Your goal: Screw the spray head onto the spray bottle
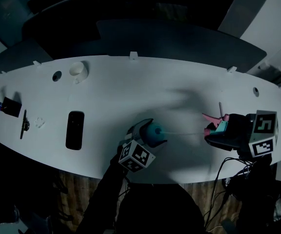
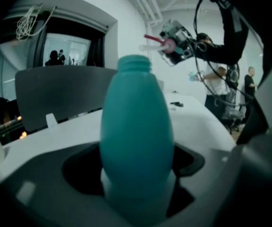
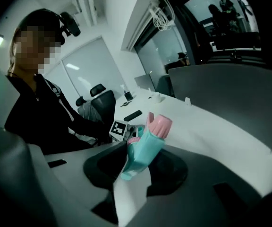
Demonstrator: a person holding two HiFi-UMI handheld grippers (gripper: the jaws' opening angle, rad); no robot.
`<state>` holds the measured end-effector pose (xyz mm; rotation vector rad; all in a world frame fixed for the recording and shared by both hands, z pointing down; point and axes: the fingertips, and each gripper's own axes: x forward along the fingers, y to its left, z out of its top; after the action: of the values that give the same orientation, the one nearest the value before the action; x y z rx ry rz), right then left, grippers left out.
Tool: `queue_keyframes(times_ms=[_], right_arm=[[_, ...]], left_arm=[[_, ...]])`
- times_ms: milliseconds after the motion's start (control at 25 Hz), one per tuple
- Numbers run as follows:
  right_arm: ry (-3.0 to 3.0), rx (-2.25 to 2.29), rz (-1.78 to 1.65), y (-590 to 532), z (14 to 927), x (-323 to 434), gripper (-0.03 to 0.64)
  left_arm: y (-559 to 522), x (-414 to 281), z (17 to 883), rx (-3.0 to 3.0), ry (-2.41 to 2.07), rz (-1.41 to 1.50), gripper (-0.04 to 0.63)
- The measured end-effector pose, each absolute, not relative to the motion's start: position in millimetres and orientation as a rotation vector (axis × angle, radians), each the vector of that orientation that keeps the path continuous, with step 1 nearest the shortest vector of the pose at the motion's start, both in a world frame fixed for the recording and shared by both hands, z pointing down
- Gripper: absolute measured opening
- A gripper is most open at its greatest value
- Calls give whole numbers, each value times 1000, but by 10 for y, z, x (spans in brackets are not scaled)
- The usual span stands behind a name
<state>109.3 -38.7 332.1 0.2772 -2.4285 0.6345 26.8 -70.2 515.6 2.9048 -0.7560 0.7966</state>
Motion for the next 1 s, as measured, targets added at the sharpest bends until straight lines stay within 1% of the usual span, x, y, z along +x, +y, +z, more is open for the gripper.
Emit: queue_keyframes(times_ms=[160,680,1000], right_arm=[[-2310,237,479,-465,3310,984,132],[-1995,82,127,-617,3186,542,132],[-1934,2,50,-502,3324,157,132]], left_arm=[[-702,278,5162,2906,-771,821,411],[-705,268,5169,2902,-793,849,414],[-694,282,5172,2902,-796,860,416]])
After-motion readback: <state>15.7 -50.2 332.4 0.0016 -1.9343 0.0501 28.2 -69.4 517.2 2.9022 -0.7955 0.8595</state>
